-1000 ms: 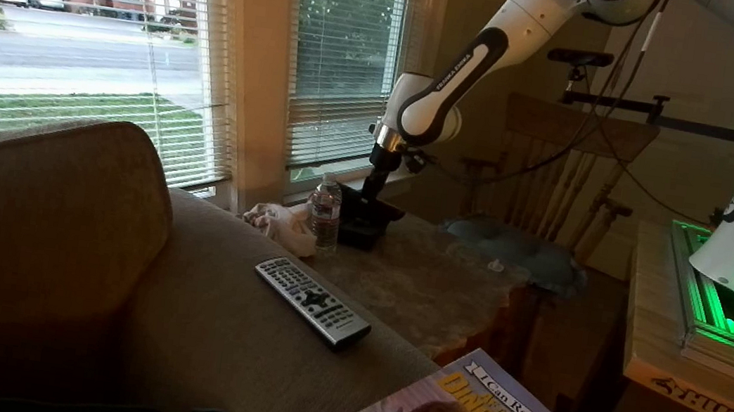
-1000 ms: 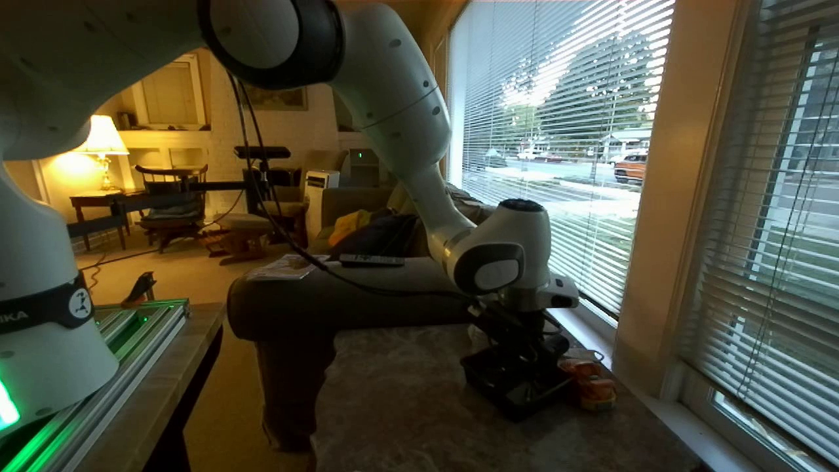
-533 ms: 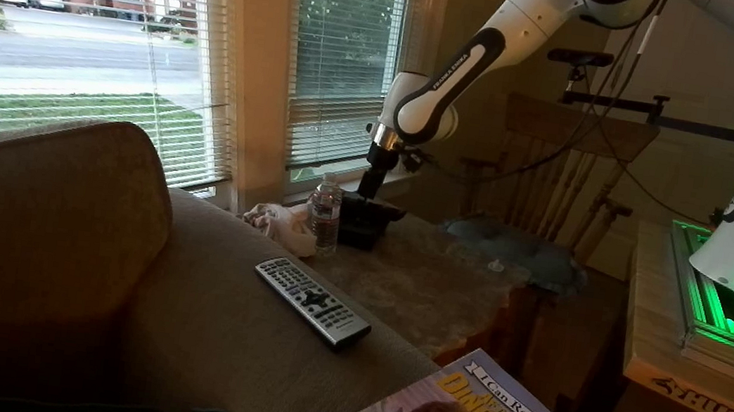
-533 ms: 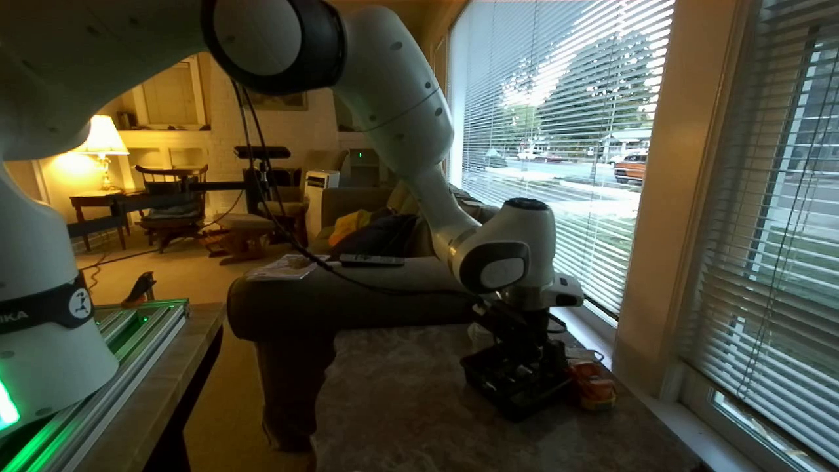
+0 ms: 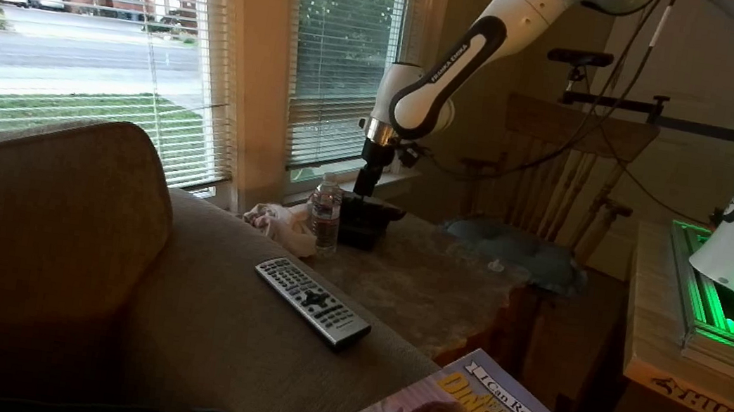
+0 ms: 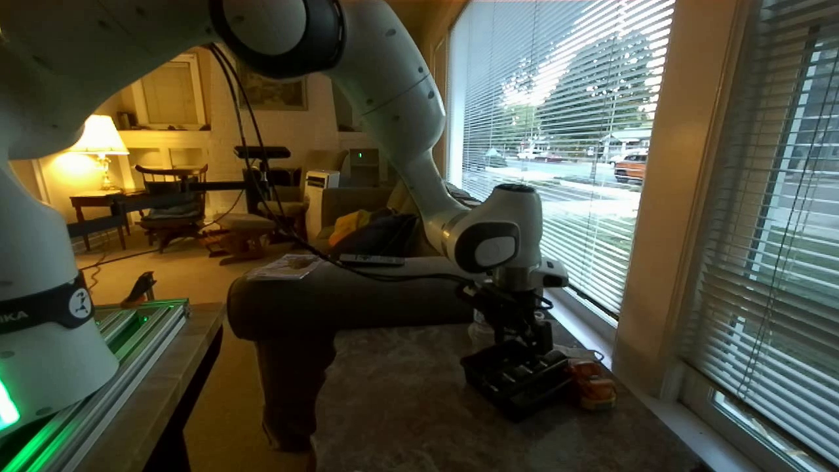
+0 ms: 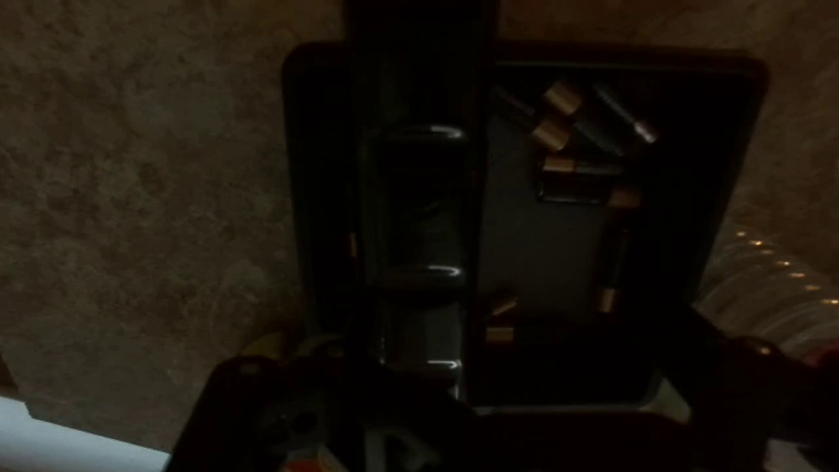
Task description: Put the black remote on the black tray
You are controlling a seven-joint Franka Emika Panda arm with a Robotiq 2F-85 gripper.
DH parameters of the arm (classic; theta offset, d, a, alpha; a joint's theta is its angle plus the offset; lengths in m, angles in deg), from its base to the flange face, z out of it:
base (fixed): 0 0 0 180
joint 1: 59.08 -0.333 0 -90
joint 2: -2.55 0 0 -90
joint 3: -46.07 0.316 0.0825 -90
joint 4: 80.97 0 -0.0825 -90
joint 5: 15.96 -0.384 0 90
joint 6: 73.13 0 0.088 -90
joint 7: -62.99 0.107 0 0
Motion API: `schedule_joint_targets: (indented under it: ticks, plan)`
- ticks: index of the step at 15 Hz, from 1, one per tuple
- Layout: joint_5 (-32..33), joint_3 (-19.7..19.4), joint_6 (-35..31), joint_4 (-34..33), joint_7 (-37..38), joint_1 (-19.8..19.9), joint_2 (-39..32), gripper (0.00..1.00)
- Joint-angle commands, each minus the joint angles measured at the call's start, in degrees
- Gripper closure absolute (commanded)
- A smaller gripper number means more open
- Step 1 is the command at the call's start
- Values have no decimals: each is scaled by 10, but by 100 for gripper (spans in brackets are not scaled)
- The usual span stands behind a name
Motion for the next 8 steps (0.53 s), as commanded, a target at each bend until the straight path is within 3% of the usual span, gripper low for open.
schedule_joint_targets:
  ticks: [1,4,8]
  plan:
    - [0,-45,34,104,52,-51,90,0]
    - [10,-78,54,169,93,-87,147,0]
    - [17,-92,60,248,112,-108,217,0]
